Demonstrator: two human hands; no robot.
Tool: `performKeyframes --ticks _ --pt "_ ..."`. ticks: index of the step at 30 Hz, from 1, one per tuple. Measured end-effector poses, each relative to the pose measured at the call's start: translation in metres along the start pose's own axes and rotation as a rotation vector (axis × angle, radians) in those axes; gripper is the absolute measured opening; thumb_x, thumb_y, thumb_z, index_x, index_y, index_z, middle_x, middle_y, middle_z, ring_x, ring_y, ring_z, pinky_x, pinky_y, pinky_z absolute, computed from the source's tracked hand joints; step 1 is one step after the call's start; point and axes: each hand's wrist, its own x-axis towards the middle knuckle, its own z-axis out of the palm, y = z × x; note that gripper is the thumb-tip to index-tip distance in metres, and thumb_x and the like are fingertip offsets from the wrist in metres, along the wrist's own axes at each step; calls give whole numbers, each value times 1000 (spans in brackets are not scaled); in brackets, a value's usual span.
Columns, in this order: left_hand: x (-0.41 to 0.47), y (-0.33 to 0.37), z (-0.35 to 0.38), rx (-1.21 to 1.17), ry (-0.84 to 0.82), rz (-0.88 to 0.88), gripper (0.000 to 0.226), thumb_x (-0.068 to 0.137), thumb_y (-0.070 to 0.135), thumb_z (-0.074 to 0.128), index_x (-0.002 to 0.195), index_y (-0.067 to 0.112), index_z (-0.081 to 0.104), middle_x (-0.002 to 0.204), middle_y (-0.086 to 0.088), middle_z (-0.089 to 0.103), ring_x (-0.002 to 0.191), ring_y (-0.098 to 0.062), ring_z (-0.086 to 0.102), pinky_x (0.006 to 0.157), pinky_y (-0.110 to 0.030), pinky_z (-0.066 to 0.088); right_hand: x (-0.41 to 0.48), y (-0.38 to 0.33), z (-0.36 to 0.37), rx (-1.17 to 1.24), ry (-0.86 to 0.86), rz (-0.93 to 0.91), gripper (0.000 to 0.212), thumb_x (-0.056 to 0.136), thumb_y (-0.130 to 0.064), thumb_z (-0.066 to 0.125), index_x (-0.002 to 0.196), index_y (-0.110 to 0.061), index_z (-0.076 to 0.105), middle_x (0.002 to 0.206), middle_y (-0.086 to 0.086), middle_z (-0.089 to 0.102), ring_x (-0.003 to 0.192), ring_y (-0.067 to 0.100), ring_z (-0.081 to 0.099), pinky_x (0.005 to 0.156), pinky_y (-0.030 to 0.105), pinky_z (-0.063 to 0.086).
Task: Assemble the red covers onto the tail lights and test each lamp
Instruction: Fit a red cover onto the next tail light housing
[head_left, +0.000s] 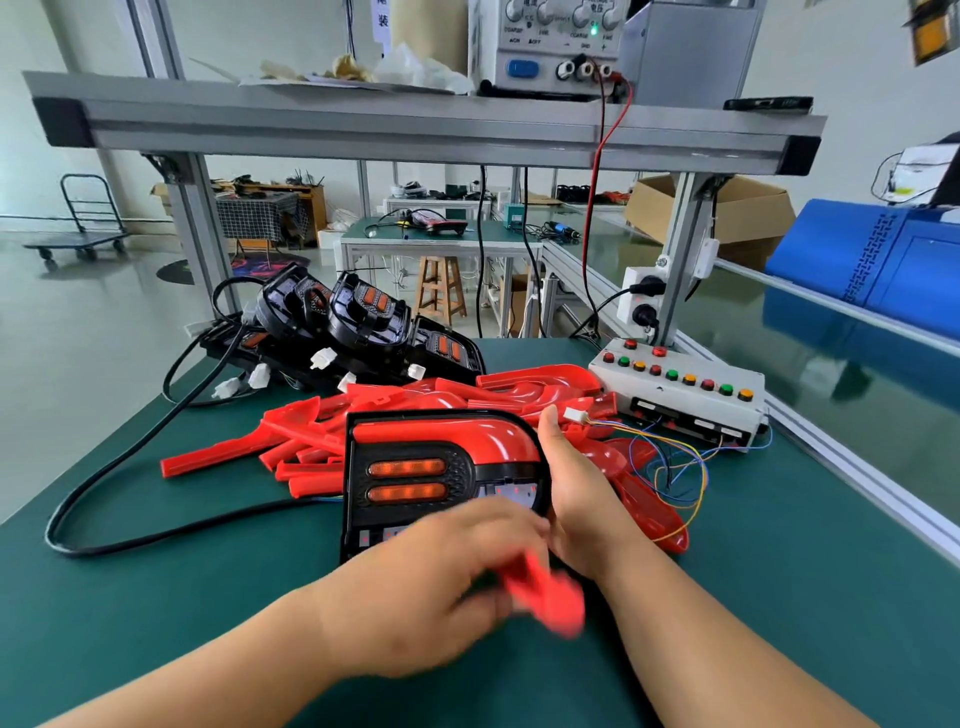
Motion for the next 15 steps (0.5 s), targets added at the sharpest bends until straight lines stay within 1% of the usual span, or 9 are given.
performKeyframes --ticks 1,2,4,6,8,9,11,13,15 --pt "3 3 -1 -169 146 -104 9 94 24 60 103 28 61 116 12 64 110 -1 58 96 -15 43 0 0 -1 -16 -13 5 73 89 -64 38 134 -9 53 122 12 68 113 26 66 103 45 47" --pt "7 5 -3 -392 312 -227 9 91 26 62 100 26 62 109 10 69 105 -3 62 90 -16 46 0 0 -2 -37 -19 0 74 89 -65 37 134 -9 53 121 11 69 112 23 66 100 43 49" --pt "13 7 -7 -790 608 -409 18 80 24 62 97 26 60 100 7 74 94 -4 67 77 -14 50 0 0 -3 -56 -24 -21 76 85 -67 40 135 -11 53 120 7 70 112 19 66 98 37 49" --pt "13 4 -10 -933 799 -496 31 78 19 64 105 31 55 96 4 75 84 -6 68 65 -17 51 0 1 -3 -50 -15 -33 78 81 -68 45 137 -14 52 121 3 70 112 17 66 101 37 48" --pt "8 4 -13 -1007 941 -564 44 78 10 68 108 39 52 94 -2 75 79 -9 69 58 -20 53 1 2 -3 -40 12 -16 81 77 -70 48 139 -18 50 122 2 69 112 16 66 105 41 47" --pt "4 4 -13 -1038 1000 -605 45 74 9 70 104 37 54 94 -5 75 76 -12 70 56 -22 54 2 2 -4 -34 17 -9 82 76 -70 49 140 -19 48 124 2 68 112 17 66 105 42 47" --pt "-1 6 -12 -1162 1050 -684 30 69 13 71 90 28 57 94 -13 74 68 -15 70 52 -25 55 3 2 -4 -19 11 -10 82 78 -69 50 143 -20 45 128 2 66 113 18 66 104 43 48" --pt "-5 7 -11 -1325 1048 -746 12 82 13 64 84 22 56 92 -17 74 61 -18 70 50 -28 57 3 2 -3 -12 0 -15 79 82 -66 49 144 -19 43 130 4 64 113 19 66 103 44 48" --pt "-8 6 -10 -1422 1031 -762 7 90 12 57 83 15 57 87 -16 74 62 -20 71 51 -30 58 2 1 -3 -18 -7 -17 73 88 -63 46 144 -18 44 131 5 64 115 21 65 105 45 47"
